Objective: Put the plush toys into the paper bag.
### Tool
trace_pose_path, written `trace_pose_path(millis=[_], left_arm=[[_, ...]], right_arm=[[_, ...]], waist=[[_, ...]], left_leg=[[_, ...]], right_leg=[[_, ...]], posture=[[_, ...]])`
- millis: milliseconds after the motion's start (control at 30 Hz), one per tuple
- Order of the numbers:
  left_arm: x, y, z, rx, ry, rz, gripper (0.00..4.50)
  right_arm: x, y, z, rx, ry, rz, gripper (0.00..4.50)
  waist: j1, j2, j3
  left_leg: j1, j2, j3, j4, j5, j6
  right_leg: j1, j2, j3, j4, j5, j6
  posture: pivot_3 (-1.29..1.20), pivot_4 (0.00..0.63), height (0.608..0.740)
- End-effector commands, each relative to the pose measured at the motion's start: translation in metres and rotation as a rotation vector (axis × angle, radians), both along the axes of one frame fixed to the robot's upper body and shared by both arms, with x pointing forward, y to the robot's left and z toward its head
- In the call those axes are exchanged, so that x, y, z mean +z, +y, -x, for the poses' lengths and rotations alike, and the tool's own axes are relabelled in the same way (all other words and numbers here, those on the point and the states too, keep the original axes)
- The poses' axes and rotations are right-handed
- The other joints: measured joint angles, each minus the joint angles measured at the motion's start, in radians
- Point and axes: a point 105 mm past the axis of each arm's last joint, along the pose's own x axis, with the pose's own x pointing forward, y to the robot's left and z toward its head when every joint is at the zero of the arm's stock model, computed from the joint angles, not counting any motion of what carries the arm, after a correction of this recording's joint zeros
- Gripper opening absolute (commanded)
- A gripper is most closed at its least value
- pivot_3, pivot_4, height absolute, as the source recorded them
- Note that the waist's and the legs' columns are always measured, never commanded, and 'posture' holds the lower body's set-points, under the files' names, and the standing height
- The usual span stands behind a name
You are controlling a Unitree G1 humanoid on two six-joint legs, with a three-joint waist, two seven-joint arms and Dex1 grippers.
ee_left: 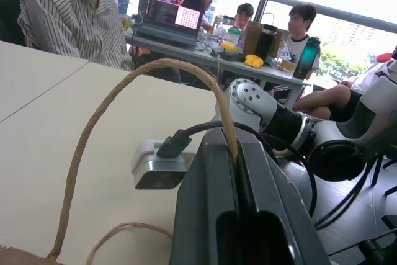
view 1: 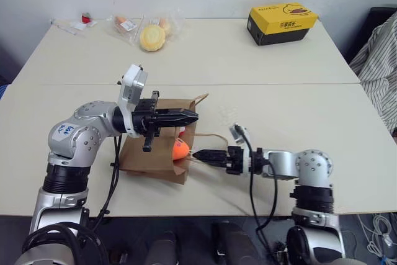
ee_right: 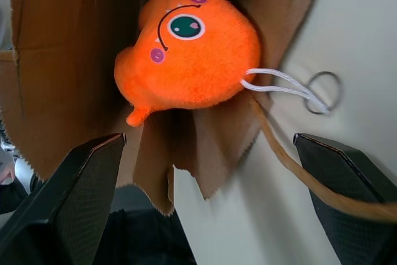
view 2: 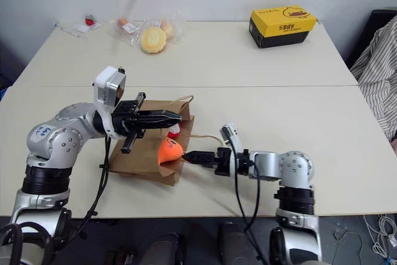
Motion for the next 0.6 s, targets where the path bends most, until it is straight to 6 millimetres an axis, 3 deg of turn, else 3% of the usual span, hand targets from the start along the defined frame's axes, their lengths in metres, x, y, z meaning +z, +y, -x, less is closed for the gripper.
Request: trace_pose_path(millis=[33, 133, 467, 600], left_arm=[[0.009, 0.002, 0.003, 0.004, -0.054, 0.017, 0.0], [0.008, 0.002, 0.004, 0.002, -0.052, 0.016, 0.0], [0.008, 0.001, 0.003, -0.006, -0.057, 0.016, 0.0], [0.01, -0.003, 0.0, -0.012, -0.069, 0.038, 0.0]], right_arm=[[-0.005, -0.009, -0.007, -0.066, 0.011, 0.044, 4.27], [0.004, -0.019, -0.01, -0.088, -0.02, 0.021, 3.53], [0.031, -0.052, -0.016, -0.221, -0.182, -0.065, 0.02], [0.058, -0.059, -0.011, -0.261, -0.304, -0.171, 0.02]], waist=[[0.004, 0.0, 0.0], [0.008, 0.001, 0.0], [0.026, 0.001, 0.001], [0.026, 0.001, 0.001]], left_leg=[[0.0, 0.0, 0.0, 0.0, 0.0, 0.0], [-0.001, -0.001, 0.0, 0.0, 0.0, 0.0], [-0.003, -0.001, 0.0, 0.0, 0.0, 0.001], [-0.003, -0.001, 0.0, 0.0, 0.0, 0.001]], right_leg=[[0.0, 0.0, 0.0, 0.0, 0.0, 0.0], [0.0, 0.0, 0.0, 0.0, 0.0, 0.0], [-0.001, -0.001, 0.0, -0.002, 0.0, 0.0], [-0.002, 0.0, 0.0, -0.002, 0.0, 0.0]], posture=[[0.0, 0.15, 0.74], [0.0, 0.15, 0.74], [0.0, 0.15, 0.74], [0.0, 0.15, 0.74]])
